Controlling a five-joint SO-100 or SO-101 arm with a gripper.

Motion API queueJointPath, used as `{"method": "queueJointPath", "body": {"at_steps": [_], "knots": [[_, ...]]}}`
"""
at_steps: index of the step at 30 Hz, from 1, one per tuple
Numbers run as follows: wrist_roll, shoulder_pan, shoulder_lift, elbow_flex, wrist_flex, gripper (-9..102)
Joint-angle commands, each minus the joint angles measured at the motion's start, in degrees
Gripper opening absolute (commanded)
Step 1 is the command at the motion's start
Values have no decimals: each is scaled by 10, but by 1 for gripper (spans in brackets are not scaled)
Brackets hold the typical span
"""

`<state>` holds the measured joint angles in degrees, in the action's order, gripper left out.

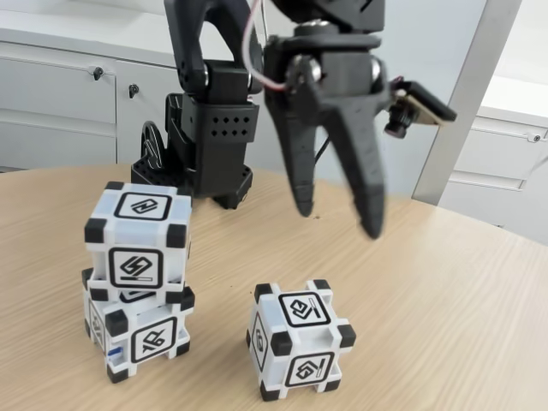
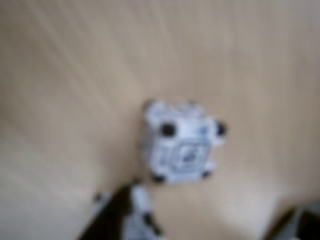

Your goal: Stack cubes from left to right.

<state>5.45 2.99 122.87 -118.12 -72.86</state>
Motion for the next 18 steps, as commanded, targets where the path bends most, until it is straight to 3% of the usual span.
{"method": "queueJointPath", "body": {"at_steps": [1, 9, 18], "knots": [[-13, 28, -2, 6, 7, 35], [-12, 38, -25, 3, 71, 35], [-21, 38, -149, 13, 76, 35]]}}
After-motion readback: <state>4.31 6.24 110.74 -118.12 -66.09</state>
